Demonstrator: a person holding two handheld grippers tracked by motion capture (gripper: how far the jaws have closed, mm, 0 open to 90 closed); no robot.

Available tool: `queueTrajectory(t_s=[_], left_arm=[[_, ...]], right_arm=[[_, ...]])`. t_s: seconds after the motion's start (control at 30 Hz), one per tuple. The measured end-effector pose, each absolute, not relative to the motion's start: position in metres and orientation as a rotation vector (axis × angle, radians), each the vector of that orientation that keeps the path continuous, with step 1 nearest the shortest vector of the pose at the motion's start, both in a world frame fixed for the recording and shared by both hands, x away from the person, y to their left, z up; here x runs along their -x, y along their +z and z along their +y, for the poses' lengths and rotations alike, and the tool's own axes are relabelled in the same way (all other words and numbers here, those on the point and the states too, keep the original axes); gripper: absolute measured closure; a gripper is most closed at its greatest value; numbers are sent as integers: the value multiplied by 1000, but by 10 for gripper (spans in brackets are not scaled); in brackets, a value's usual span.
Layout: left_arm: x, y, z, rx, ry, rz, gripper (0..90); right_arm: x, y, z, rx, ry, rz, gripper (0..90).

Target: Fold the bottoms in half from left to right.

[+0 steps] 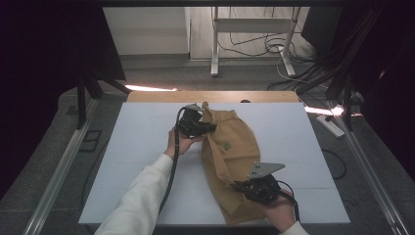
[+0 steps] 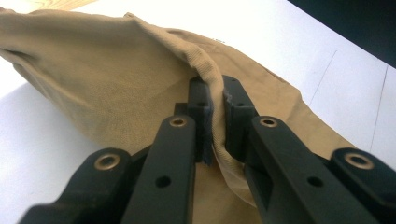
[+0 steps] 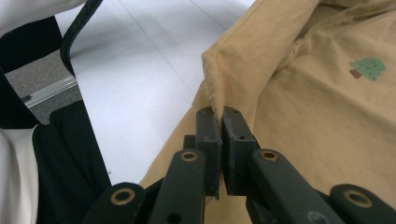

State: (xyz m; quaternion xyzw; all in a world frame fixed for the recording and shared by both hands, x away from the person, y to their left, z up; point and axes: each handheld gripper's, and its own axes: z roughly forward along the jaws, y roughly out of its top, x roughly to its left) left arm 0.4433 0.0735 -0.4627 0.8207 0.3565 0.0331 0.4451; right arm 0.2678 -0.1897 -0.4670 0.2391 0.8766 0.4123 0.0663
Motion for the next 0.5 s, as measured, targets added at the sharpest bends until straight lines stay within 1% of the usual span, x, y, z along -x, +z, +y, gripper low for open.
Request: queueTrajectory(t_s=[0.5], left_arm=[[-442,-466,56,-2021,57,861,835]], right_arm=[[-263,-473,-202,-755,1224,2650,866]])
